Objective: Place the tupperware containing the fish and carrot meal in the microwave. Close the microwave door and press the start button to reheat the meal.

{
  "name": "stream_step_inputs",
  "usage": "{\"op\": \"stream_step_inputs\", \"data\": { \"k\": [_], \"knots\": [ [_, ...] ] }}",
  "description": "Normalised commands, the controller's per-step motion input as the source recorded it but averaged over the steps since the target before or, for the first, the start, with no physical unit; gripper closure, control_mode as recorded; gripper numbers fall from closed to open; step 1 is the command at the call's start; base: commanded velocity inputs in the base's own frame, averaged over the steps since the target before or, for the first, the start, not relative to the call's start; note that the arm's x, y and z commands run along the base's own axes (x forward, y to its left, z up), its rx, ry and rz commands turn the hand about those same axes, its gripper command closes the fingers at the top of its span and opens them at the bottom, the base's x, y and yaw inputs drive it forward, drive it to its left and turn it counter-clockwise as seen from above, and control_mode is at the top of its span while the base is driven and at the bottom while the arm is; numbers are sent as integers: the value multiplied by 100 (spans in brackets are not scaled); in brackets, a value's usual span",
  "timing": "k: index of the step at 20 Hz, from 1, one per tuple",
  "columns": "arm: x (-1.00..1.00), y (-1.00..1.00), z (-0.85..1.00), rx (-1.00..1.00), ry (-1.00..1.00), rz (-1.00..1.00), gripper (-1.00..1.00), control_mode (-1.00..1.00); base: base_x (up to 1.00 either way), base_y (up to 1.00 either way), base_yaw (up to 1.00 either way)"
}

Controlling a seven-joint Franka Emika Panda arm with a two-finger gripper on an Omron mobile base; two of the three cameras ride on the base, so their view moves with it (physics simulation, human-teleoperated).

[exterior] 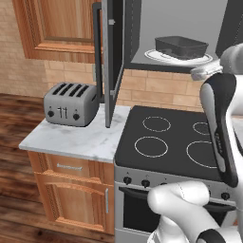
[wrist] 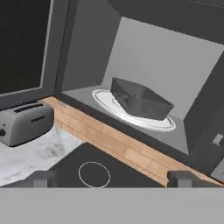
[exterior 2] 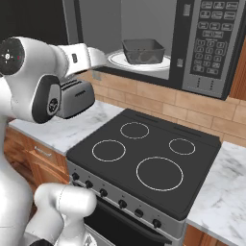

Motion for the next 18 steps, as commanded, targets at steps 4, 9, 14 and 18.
{"op": "stream_step_inputs", "data": {
  "k": [4,9,14,18],
  "knots": [
    [-46,43,-6,-58,32,6,-100,-100,0,0,0],
    [-79,35,-9,-34,-7,1,-100,-100,0,0,0],
    [-73,64,-21,-31,-21,1,-100,-100,0,0,0],
    [-30,83,-10,-21,-24,0,-100,-100,0,0,0]
  ]
}}
